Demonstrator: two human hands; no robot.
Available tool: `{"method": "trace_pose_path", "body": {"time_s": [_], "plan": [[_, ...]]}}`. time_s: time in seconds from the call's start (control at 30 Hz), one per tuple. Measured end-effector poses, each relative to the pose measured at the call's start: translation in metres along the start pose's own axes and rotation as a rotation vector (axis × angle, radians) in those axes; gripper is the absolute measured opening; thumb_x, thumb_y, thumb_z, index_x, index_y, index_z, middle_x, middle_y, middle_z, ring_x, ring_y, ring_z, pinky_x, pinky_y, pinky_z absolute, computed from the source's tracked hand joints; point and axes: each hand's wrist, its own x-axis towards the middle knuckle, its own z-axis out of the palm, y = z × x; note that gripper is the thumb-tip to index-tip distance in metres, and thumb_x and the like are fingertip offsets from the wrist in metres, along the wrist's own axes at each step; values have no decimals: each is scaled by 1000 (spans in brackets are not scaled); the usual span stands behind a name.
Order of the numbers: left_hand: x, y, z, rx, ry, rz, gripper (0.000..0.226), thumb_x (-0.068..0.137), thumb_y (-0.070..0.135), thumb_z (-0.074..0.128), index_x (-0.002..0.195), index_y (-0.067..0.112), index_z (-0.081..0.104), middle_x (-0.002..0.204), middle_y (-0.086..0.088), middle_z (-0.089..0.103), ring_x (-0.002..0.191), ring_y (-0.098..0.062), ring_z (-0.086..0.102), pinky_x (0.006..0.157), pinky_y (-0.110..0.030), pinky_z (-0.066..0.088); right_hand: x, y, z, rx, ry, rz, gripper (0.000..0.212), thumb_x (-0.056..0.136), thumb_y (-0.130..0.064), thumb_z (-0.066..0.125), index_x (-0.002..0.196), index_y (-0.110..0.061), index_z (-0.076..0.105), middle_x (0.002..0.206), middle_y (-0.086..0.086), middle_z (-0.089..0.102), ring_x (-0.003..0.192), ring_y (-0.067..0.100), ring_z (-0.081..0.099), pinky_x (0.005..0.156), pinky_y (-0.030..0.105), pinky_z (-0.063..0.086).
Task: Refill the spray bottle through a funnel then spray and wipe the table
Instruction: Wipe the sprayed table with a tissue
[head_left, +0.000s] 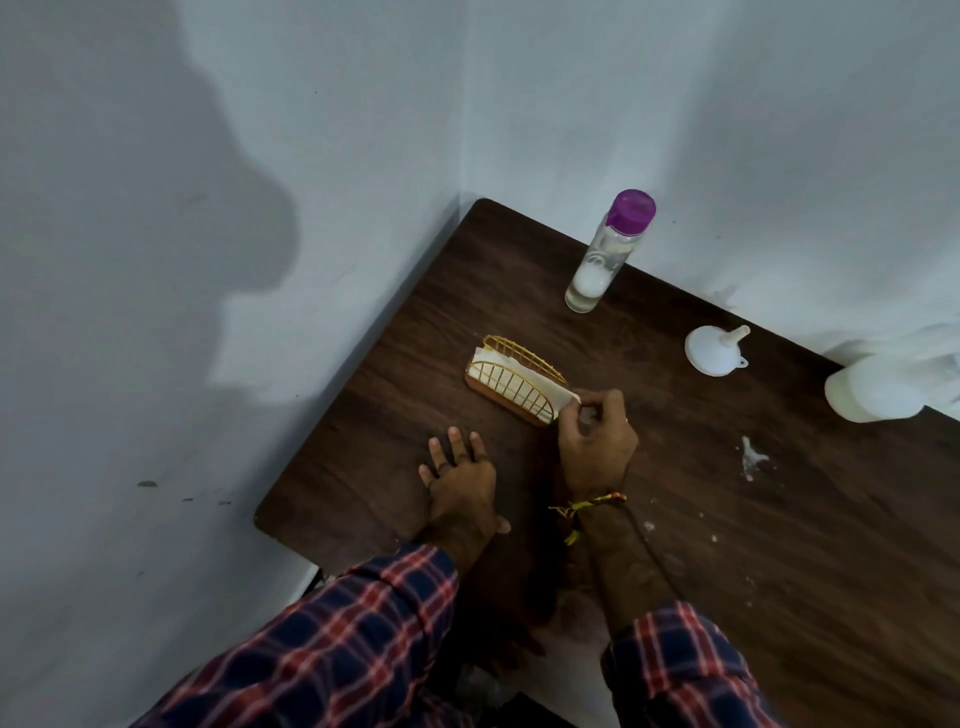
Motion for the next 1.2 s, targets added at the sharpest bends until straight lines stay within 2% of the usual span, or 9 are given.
{"method": "trace_pose_path", "body": {"time_s": [0.17,0.3,0.37,0.5,0.63,0.77,1.03,1.1,1.2], "plan": [[-1,0,-3,-16,-10,-19,131,69,39,83,150,11,-17,157,-19,-22,144,-45,-15,115,-62,4,-2,-11,-16,141,150,10,11,86,-9,65,95,-12,59,80,-2,64,69,9,63,61,26,55],[-9,10,-2,15,9,-76,127,72,36,81,150,9,-16,157,-20,-19,144,-45,-12,114,-61,4,-9,-19,-47,216,256,40,14,88,-8,63,102,-11,60,90,1,66,78,13,65,67,28,55],[-15,21,-1,43,61,-95,110,82,27,73,151,6,-10,158,-21,-15,145,-44,-8,116,-61,6,-13,-19,-65,260,269,91,14,89,-10,64,102,-11,61,89,1,66,78,15,65,68,29,55],[-25,48,9,70,227,110,85,89,11,59,153,8,4,161,-16,-3,148,-37,3,118,-55,11,-11,-11,-101,371,201,206,15,87,-12,70,100,-14,64,86,-1,67,76,9,63,67,19,52],[-30,67,20,-115,150,139,110,79,33,76,153,10,-2,161,-13,-4,148,-34,0,119,-52,12,-3,10,-137,459,196,326,7,88,-11,69,96,-10,69,87,4,71,76,5,65,70,15,53],[-26,73,37,36,73,108,142,63,38,87,149,9,-22,157,-14,-25,146,-36,-16,118,-56,6,10,36,-159,464,246,451,9,87,-7,69,95,-10,67,93,10,71,79,11,66,71,19,55],[-20,88,34,90,45,30,147,58,30,91,148,5,-22,157,-17,-23,145,-40,-14,117,-59,9,79,42,-124,527,287,541,15,83,1,67,97,-6,67,90,9,68,73,9,63,65,17,54],[-18,84,36,85,46,47,147,57,31,91,148,5,-22,157,-17,-23,145,-41,-15,117,-59,9,94,47,-119,466,320,566,15,83,-1,67,97,-5,68,92,10,69,72,9,62,65,14,55],[-15,84,35,87,23,49,147,58,31,91,148,5,-22,157,-18,-25,144,-41,-17,116,-59,7,90,77,-113,36,237,576,28,82,-8,66,110,-5,67,112,13,66,97,23,63,89,29,49]]}}
